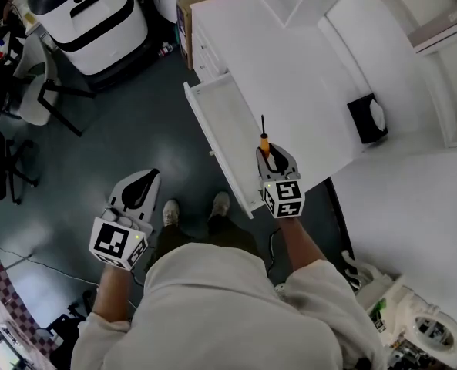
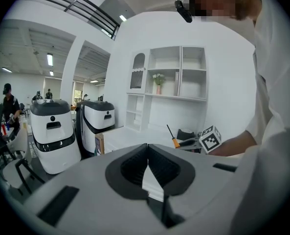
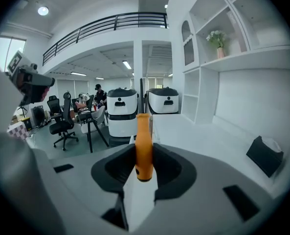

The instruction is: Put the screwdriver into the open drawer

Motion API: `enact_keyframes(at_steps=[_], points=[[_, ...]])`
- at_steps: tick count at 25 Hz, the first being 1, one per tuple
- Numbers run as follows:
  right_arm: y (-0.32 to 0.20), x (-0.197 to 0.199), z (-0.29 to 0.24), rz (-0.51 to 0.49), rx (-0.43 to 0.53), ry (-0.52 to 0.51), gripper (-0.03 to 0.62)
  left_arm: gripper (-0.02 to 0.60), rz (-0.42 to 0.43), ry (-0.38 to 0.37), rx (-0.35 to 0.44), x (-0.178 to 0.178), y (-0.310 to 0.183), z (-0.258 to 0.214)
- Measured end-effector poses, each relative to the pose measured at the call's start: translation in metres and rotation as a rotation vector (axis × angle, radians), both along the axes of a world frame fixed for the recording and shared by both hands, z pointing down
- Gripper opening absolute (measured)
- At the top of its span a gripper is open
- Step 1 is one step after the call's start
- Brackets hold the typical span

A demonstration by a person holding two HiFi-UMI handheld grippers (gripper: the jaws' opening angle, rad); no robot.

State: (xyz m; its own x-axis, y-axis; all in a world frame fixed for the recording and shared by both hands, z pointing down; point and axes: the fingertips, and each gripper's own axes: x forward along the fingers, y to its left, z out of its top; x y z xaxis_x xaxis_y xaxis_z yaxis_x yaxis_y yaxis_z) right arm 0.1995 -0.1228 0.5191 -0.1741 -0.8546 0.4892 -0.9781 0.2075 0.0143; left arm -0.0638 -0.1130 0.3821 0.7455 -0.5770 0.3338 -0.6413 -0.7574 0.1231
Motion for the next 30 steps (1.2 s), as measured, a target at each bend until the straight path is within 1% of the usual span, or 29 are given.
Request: enact_keyframes(at_steps=[10,16,21,30], points=[[-0.024,0.005,0.088,-0.071,-0.155,0.043,0.118,0.005,-0.118,-0.038,-0.036,-0.024,0.003,0.015],[-0.037,0.007,0.125,-0.089,-0.228,0.054,0.118,0.005,-0.173,-0.057,-0.061,-0.036,0.003,0.024],[-0.047,0.009,0.152,-0.095,-0.282,0.064,0.118,0.005,-0.203,-0.070,-0.078,-0.042,0.002,0.029],[-0.057,0.009,0.205,-0.105,-0.392,0.065,0.118,0.005,-0.232,-0.095,-0.121,-0.043,-0.006,0.043]])
